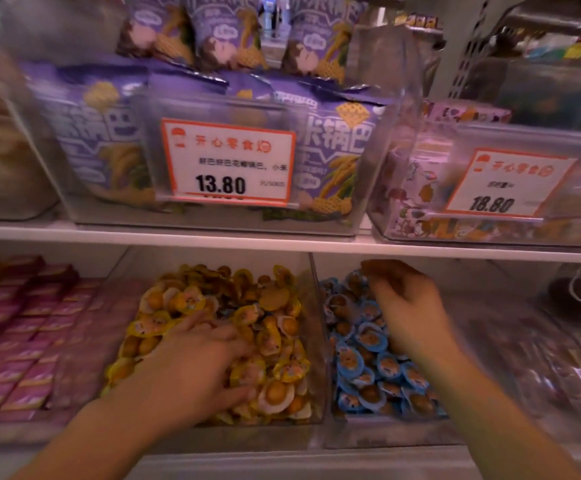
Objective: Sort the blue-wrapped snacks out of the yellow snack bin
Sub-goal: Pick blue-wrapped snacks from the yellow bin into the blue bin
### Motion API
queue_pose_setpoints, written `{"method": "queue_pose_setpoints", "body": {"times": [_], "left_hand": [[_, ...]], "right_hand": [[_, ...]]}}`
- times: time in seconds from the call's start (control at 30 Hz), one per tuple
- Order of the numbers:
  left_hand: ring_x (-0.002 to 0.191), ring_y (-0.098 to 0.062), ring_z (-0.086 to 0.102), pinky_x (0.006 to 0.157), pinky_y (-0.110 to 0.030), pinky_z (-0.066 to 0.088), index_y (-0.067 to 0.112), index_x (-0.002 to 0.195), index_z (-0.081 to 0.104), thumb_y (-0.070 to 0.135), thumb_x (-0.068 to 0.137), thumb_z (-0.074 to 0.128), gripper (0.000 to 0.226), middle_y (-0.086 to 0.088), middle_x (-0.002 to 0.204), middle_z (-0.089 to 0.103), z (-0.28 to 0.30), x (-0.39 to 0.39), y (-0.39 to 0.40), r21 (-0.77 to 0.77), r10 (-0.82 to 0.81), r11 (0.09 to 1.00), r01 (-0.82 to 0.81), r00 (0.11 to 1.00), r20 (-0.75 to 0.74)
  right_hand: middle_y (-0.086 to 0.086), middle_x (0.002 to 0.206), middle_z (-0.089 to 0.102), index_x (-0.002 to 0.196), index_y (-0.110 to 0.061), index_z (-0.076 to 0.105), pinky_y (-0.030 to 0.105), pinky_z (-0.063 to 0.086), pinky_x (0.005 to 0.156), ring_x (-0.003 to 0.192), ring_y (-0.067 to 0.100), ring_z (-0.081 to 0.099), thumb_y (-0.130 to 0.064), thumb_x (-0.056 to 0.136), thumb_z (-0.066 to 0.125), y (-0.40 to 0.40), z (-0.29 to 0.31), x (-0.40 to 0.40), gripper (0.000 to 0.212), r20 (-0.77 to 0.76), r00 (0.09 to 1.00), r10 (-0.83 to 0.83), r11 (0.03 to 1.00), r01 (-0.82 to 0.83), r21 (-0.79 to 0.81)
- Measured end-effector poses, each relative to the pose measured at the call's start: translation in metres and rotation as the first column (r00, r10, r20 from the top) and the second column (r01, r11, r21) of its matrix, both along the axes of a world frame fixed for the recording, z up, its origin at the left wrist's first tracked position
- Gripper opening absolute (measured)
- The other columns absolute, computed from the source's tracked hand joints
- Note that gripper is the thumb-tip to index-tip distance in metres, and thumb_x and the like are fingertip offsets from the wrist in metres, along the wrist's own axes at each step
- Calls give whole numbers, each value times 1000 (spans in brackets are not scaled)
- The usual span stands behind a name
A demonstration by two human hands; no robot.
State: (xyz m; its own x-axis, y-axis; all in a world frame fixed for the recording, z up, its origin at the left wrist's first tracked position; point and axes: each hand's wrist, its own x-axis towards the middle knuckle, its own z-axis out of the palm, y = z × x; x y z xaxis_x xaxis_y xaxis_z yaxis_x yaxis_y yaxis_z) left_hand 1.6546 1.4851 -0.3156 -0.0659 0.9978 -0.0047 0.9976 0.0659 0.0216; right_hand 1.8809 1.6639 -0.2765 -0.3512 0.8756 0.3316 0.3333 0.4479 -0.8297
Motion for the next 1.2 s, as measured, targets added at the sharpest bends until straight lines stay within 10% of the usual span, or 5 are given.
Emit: {"method": "queue_pose_setpoints", "body": {"times": [0.13,0.33,0.53,0.9,1.2], "left_hand": [[118,-11,54,116,-43,20,44,127,54,75,82,36,57,21,129,54,9,-20,-13,53,131,991,-127,988,-85],[140,-16,36,115,-43,25,41,133,50,58,90,44,47,20,150,37,5,-24,-24,177,202,964,-201,979,10],[108,-26,57,91,-40,49,34,121,60,52,84,56,41,9,140,50,5,-28,-37,285,306,908,-306,951,46],[150,-27,1,121,-47,12,40,142,31,61,82,46,65,9,159,14,-17,-26,-39,256,239,913,-318,925,296],[150,-30,-15,122,-45,5,40,147,-10,65,74,60,104,-3,164,-13,-23,-24,-44,156,280,895,-418,799,532]], "right_hand": [[-6,104,69,110,-22,70,22,49,88,97,9,62,-21,92,55,-51,9,-41,24,306,920,246,857,-354,375],[-2,119,61,127,-27,54,42,25,116,117,23,53,-32,92,42,-82,-7,-92,37,840,525,138,746,-613,261],[5,136,49,140,-29,42,44,43,102,124,30,50,-35,89,46,-67,-26,-145,52,759,526,384,839,-541,-50],[-1,161,27,150,-38,35,27,20,106,146,20,27,-64,96,32,-37,-49,-223,60,561,592,578,816,-435,-381],[-2,120,69,113,-35,67,31,50,90,101,13,64,-75,81,39,-39,-40,-206,58,630,589,506,862,-372,-345]]}}
